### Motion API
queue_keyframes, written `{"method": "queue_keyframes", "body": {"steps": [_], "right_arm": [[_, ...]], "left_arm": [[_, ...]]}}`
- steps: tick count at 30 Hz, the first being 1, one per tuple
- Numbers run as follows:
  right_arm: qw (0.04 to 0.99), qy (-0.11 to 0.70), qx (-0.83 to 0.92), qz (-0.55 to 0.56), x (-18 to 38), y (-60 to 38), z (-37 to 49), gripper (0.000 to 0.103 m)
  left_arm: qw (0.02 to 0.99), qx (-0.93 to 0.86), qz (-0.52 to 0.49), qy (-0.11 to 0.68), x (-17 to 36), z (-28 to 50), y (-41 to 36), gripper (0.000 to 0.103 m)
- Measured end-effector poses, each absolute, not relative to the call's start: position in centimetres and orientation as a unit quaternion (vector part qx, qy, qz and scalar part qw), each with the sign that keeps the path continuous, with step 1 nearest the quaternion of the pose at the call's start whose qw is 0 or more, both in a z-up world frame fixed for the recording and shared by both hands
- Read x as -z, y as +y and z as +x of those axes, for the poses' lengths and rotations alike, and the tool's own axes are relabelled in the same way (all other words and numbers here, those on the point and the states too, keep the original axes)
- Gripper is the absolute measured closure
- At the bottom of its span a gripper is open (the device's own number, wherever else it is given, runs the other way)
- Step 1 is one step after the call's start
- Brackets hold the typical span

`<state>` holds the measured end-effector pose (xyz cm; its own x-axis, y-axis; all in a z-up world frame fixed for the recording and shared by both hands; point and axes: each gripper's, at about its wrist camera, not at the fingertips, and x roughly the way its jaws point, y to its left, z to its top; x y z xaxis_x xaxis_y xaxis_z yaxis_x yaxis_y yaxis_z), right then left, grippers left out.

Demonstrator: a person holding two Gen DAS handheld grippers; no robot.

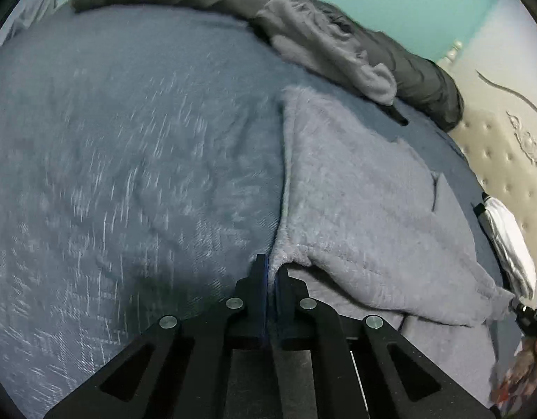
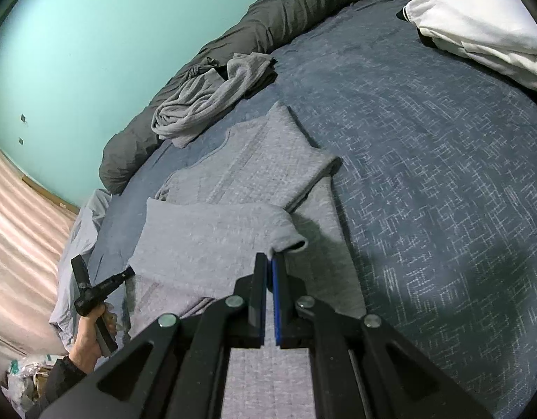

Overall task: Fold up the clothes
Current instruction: 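Fold the held side edge over the body with the left tool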

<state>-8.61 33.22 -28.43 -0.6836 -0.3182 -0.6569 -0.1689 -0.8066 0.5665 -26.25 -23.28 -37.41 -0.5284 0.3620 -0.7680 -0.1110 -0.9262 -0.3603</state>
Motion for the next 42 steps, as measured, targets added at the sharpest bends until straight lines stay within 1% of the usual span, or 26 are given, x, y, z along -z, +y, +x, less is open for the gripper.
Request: {"method": "queue_keyframes", "body": {"steps": [2,3,4,9,17,18,19,21,27,31,37,42], "right_arm": [[0.040,-0.308,0.864,0.397,28.6,33.4,-8.6,0.101],[0.038,-0.310,0.863,0.396,28.7,33.5,-8.5,0.101],[0.036,-0.312,0.863,0.396,28.8,33.6,-8.5,0.101],[0.035,-0.314,0.861,0.399,29.0,33.8,-8.5,0.101],[0.048,-0.316,0.860,0.398,28.5,32.7,-9.1,0.101],[0.051,-0.315,0.860,0.398,28.3,32.4,-9.2,0.101],[0.054,-0.313,0.860,0.398,28.1,32.0,-9.3,0.101],[0.059,-0.315,0.859,0.399,27.5,31.5,-9.6,0.101],[0.076,-0.309,0.873,0.369,23.3,30.7,-9.3,0.101],[0.052,-0.300,0.873,0.381,23.6,31.7,-8.3,0.101],[-0.004,-0.288,0.859,0.422,27.8,34.4,-7.9,0.101],[-0.049,-0.278,0.845,0.455,31.3,36.6,-7.5,0.100]], "left_arm": [[0.130,-0.868,-0.461,-0.127,37.0,-26.0,-22.8,0.096],[0.126,-0.871,-0.458,-0.125,36.7,-25.9,-22.6,0.092],[0.127,-0.873,-0.459,-0.106,36.4,-25.9,-22.1,0.090],[0.131,-0.874,-0.467,0.012,36.0,-26.4,-19.1,0.088],[0.129,-0.875,-0.452,0.115,35.6,-27.2,-17.2,0.086],[0.133,-0.876,-0.449,0.117,35.3,-27.3,-17.2,0.089],[0.136,-0.878,-0.449,0.100,35.0,-27.5,-17.8,0.094],[0.141,-0.881,-0.448,0.061,34.3,-27.8,-19.1,0.094],[0.148,-0.876,-0.459,-0.006,34.4,-28.7,-21.5,0.094],[0.148,-0.867,-0.471,-0.063,35.1,-28.8,-23.0,0.094],[0.146,-0.859,-0.482,-0.089,36.2,-28.5,-23.1,0.092],[0.148,-0.862,-0.478,-0.083,36.0,-28.3,-22.8,0.090]]}}
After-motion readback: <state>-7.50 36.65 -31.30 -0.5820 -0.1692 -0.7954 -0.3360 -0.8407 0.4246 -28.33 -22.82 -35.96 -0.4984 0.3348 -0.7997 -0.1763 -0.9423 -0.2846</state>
